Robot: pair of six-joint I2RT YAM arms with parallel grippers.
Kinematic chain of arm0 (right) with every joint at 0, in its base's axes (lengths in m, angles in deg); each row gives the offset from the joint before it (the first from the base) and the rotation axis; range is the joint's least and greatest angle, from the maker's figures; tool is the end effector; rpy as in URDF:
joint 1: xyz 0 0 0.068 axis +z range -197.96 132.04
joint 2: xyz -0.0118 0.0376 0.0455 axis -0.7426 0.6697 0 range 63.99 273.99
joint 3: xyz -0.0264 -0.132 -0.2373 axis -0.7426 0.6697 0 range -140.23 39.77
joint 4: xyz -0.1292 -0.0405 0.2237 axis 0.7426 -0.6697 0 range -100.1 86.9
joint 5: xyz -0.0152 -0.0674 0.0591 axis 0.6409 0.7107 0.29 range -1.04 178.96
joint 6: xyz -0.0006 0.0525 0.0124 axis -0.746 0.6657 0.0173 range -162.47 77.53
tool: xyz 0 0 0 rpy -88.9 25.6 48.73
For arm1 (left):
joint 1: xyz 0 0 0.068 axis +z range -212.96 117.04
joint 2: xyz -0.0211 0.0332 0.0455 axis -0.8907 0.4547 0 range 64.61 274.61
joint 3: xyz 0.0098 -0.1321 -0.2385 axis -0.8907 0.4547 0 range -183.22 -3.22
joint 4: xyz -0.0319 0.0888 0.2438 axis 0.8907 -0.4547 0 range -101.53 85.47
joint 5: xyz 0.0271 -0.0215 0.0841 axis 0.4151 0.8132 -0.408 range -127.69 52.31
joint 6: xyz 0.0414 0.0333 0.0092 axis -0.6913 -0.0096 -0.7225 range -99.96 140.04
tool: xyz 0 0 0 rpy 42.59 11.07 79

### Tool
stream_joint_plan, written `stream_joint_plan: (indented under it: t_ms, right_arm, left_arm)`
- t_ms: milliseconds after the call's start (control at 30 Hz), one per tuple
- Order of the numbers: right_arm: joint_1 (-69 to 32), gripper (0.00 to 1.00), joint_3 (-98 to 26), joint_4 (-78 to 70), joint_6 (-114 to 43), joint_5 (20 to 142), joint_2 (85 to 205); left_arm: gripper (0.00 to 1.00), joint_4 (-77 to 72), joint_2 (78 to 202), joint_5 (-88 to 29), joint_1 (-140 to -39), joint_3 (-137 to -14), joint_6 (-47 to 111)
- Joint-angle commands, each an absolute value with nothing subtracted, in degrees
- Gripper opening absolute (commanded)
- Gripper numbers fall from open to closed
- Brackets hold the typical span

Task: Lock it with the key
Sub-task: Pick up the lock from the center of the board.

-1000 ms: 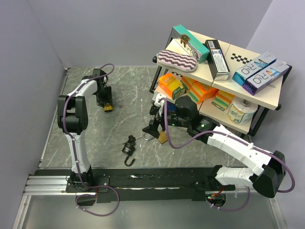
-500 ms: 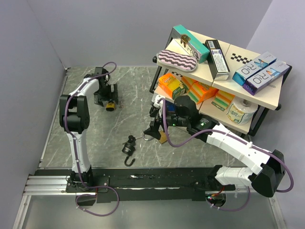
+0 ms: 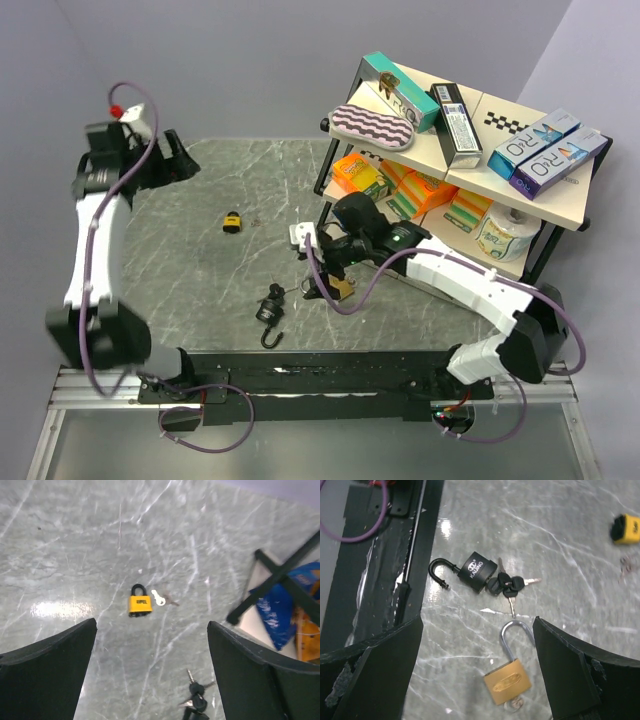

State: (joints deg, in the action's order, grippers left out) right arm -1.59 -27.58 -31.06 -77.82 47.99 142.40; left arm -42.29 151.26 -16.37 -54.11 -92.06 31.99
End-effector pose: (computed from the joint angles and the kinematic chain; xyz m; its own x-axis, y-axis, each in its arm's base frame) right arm 0.1882 0.2313 0.3205 0.1652 -0.4598 -0.8725 -0.9838 -0.1394 -0.1128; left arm 0.3322 0.0386 0.3841 -0.5932 -0.2875 -0.7520 0.0267 0.9265 -0.3752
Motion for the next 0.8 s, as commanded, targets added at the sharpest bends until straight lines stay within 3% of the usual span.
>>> stream_joint_plan:
  t_ms: [0,67,267,767]
  right_arm:
    - [-0.94,0.99,-33.09,-36.58,-89.92,42.13,146.17]
    - [0.03,0.99,-32.48,-35.97,-94.72,41.76,147.04]
    - [5.56,0.99,-35.11,-37.20,-109.85,44.40,154.95]
    - [10.05,0.99,-47.15,-39.47,-121.82,47.31,178.51]
  left_arm:
    - [0.96,-36.79,140.04,-12.72,-53.73,-81.13,34.72]
    - [0.96,-39.85,136.35,-17.20,-53.64,-79.52,35.34]
    - [0.96,-46.46,135.10,-5.35,-52.50,-77.49,33.74]
    - [0.96,-45.75,132.73,2.56,-49.51,-72.84,35.60]
